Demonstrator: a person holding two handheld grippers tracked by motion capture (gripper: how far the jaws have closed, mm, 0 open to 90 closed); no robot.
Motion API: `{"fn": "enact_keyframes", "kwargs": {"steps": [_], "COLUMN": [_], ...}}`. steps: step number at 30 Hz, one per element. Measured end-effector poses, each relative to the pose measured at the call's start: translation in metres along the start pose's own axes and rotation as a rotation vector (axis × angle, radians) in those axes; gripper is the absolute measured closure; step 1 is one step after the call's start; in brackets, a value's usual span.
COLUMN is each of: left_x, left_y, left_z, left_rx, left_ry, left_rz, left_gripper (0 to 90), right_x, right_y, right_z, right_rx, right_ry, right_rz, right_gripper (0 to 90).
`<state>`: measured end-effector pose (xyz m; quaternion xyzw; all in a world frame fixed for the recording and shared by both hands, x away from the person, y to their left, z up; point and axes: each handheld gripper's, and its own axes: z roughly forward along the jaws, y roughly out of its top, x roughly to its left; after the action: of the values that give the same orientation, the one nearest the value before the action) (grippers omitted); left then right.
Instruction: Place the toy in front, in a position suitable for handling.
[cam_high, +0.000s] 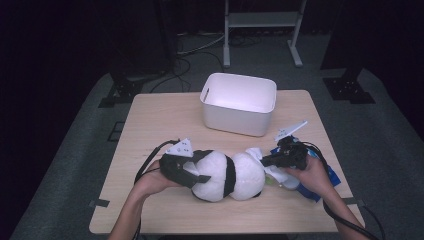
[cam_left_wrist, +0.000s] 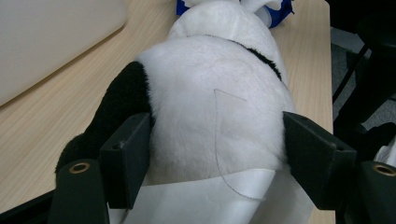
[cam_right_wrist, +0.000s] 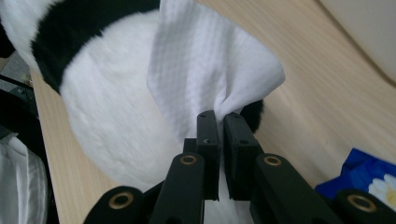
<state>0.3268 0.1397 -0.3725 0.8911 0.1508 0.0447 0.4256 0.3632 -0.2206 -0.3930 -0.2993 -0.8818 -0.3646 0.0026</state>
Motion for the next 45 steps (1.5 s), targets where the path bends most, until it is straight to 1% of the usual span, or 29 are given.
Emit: {"fn": "enact_keyframes", "kwargs": {"steps": [4, 6, 9, 10, 14, 15, 16, 17, 18, 19, 23, 24, 25, 28, 29, 30, 33, 35, 36, 37, 39, 41, 42, 45], "left_x": [0.0, 0.0, 0.0, -0.001, -0.002, -0.002, -0.002, -0.002, -0.002, -0.002, -0.002, -0.002, -0.002, -0.003, -0.003, -0.003, -0.003, -0.003, -0.002, -0.002, -0.001, -0.001, 0.0, 0.001], "left_y": [0.0, 0.0, -0.001, 0.0, -0.001, -0.001, -0.001, -0.001, -0.001, -0.001, -0.001, -0.001, -0.001, -0.001, -0.001, -0.001, -0.002, -0.002, -0.001, -0.001, 0.0, 0.001, 0.0, -0.002], "left_z": [0.0, 0.0, 0.0, 0.0, 0.0, 0.0, 0.0, 0.0, 0.0, 0.0, 0.0, 0.0, 0.0, 0.0, 0.0, 0.0, 0.0, 0.0, -0.001, -0.001, -0.002, -0.003, -0.001, 0.002], "left_rx": [-0.003, -0.006, -0.009, -0.007, -0.01, -0.01, -0.013, -0.013, -0.013, -0.013, -0.014, -0.013, -0.015, -0.014, -0.014, -0.015, -0.017, -0.018, -0.025, -0.028, -0.04, -0.038, -0.023, -0.012], "left_ry": [-0.002, -0.004, -0.005, -0.005, -0.004, -0.004, -0.005, -0.005, -0.006, -0.006, -0.007, -0.008, -0.008, -0.01, -0.01, -0.011, -0.011, -0.011, -0.009, -0.014, -0.01, -0.011, -0.015, -0.02], "left_rz": [0.0, 0.001, 0.002, 0.007, 0.007, 0.007, 0.007, 0.007, 0.008, 0.008, 0.013, 0.014, 0.015, 0.02, 0.02, 0.023, 0.022, 0.021, 0.018, 0.015, 0.009, 0.003, -0.008, -0.023], "left_gripper": [26.9, 26.8, 26.8, 26.8, 26.8, 26.8, 26.7, 26.7, 26.7, 26.7, 26.8, 26.8, 26.7, 26.8, 26.8, 26.8, 26.8, 26.6, 26.3, 25.7, 23.9, 22.2, 20.5, 19.4], "right_x": [-0.005, -0.004, 0.0, 0.002, 0.012, 0.012, 0.016, 0.016, 0.021, 0.024, 0.031, 0.031, 0.034, 0.038, 0.038, 0.04, 0.043, 0.044, 0.044, 0.043, 0.042, 0.041, 0.04, 0.037], "right_y": [-0.006, -0.004, 0.004, 0.008, 0.025, 0.025, 0.033, 0.033, 0.04, 0.043, 0.056, 0.059, 0.062, 0.069, 0.069, 0.074, 0.08, 0.081, 0.081, 0.079, 0.076, 0.07, 0.068, 0.059], "right_z": [0.003, 0.001, -0.002, -0.002, -0.001, -0.001, 0.0, 0.0, 0.002, 0.004, 0.009, 0.011, 0.013, 0.018, 0.018, 0.022, 0.028, 0.03, 0.032, 0.031, 0.029, 0.026, 0.024, 0.018], "right_rx": [0.008, 0.009, 0.0, 0.004, 0.007, 0.007, 0.007, 0.007, 0.01, 0.01, 0.029, 0.026, 0.032, 0.045, 0.045, 0.051, 0.063, 0.068, 0.079, 0.079, 0.076, 0.071, 0.069, 0.054], "right_ry": [0.01, 0.008, 0.014, 0.011, 0.009, 0.009, 0.015, 0.015, 0.014, 0.016, 0.024, 0.029, 0.032, 0.042, 0.042, 0.048, 0.051, 0.052, 0.047, 0.05, 0.053, 0.048, 0.048, 0.047], "right_rz": [0.024, 0.019, 0.006, -0.006, -0.047, -0.047, -0.062, -0.062, -0.082, -0.092, -0.116, -0.127, -0.125, -0.139, -0.139, -0.153, -0.174, -0.171, -0.183, -0.184, -0.17, -0.162, -0.15, -0.132], "right_gripper": [84.9, 84.8, 84.8, 84.8, 84.8, 84.8, 84.8, 84.8, 84.8, 84.7, 84.7, 84.7, 84.7, 84.7, 84.7, 84.6, 84.6, 84.6, 84.6, 84.7, 84.8, 84.8, 84.7, 84.7]}}
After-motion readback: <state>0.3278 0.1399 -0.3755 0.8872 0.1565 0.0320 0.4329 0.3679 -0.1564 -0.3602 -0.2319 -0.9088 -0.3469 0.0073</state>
